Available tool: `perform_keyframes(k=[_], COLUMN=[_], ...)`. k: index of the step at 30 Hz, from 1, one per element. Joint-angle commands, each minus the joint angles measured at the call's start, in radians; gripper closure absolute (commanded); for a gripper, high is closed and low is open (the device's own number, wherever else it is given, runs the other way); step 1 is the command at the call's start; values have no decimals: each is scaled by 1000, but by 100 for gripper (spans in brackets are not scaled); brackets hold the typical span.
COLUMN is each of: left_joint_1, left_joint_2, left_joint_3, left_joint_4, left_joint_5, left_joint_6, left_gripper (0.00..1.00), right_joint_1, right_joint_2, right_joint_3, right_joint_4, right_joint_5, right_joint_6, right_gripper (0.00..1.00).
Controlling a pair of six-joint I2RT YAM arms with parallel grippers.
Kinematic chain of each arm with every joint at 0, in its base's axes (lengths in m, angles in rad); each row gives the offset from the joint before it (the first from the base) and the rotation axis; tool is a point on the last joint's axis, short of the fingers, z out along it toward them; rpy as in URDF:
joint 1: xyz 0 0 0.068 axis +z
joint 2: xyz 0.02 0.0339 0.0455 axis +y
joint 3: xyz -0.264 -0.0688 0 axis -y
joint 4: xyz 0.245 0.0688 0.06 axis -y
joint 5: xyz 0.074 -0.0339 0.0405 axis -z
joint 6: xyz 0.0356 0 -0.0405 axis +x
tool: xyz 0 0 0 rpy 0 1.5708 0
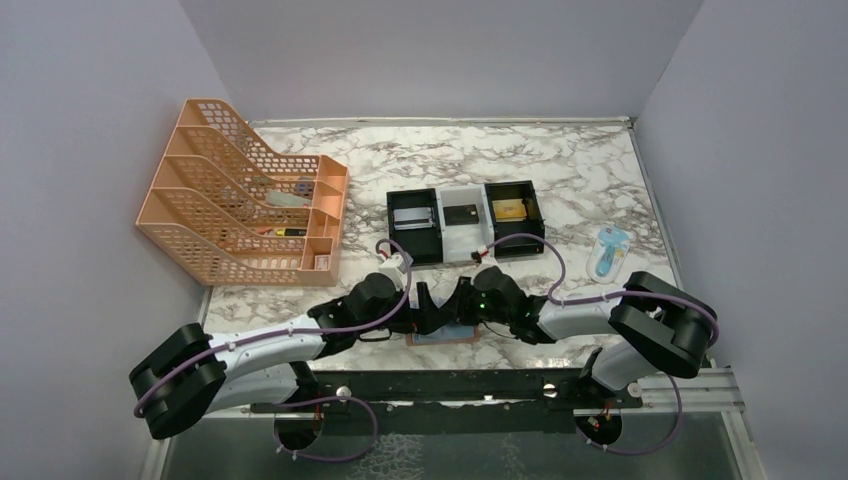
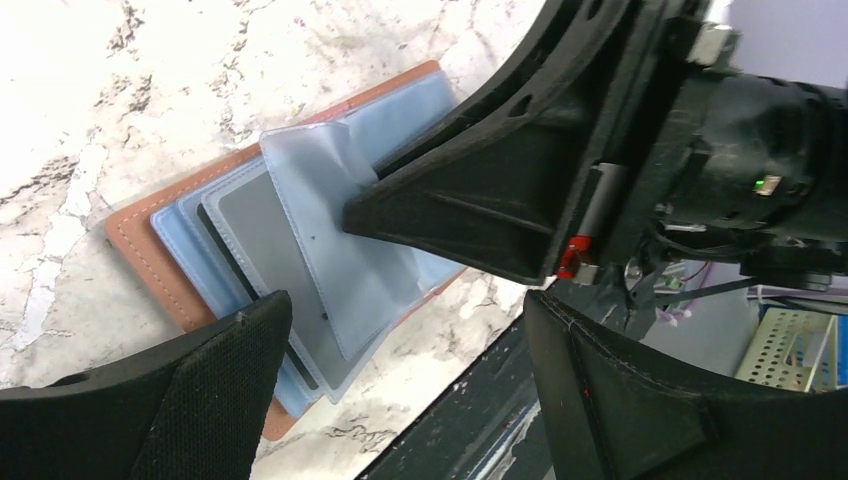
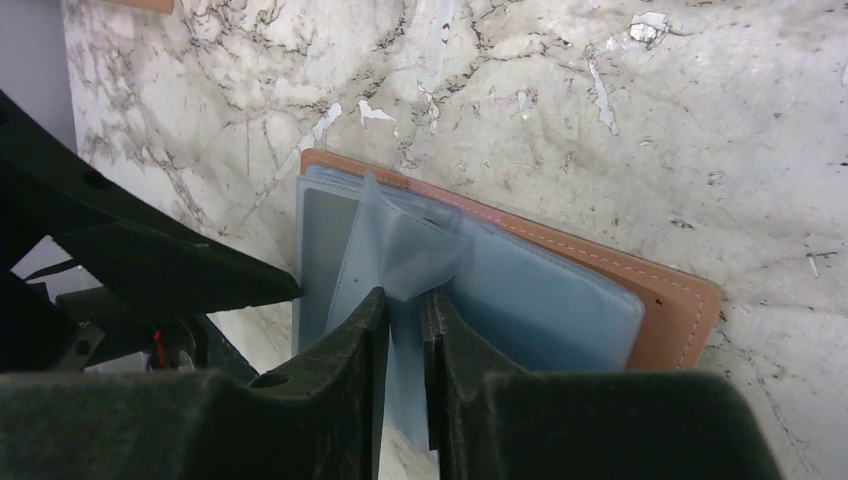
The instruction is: Take the credit cards out of the card holder
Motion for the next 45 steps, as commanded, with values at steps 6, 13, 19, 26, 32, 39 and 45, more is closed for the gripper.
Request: perform_keyframes(k=[6, 13, 19, 26, 32, 39, 45], left_joint_1=[-14, -16, -16, -16, -17, -16, -16], left_joint_2=[101, 142, 145, 122, 56, 25, 55], left_joint_3=[5, -6, -43, -88, -127, -136, -125], left_joint_4=[69, 115, 201, 255, 270, 286, 318], left_joint_5=[-12, -3, 18, 25, -2, -1, 15], left_joint_6=[-4, -22, -64, -103, -125, -127, -115], left_gripper=[12, 16, 16, 20, 29, 37, 38], right_joint_1=[-5, -13, -23, -45, -55, -60, -61], right_joint_2=[17, 24, -9, -28, -55, -121, -224], right_joint_3=[-21, -26, -43, -56, -71, -74, -71], right_joint_4=[-10, 5, 36, 37, 44, -27, -149], right_joint_5=[-45, -73, -117, -142, -149, -86, 31], right_joint_6=[5, 7, 14, 33, 40, 48, 56], right_gripper=[80, 77, 74, 71, 69, 69, 68])
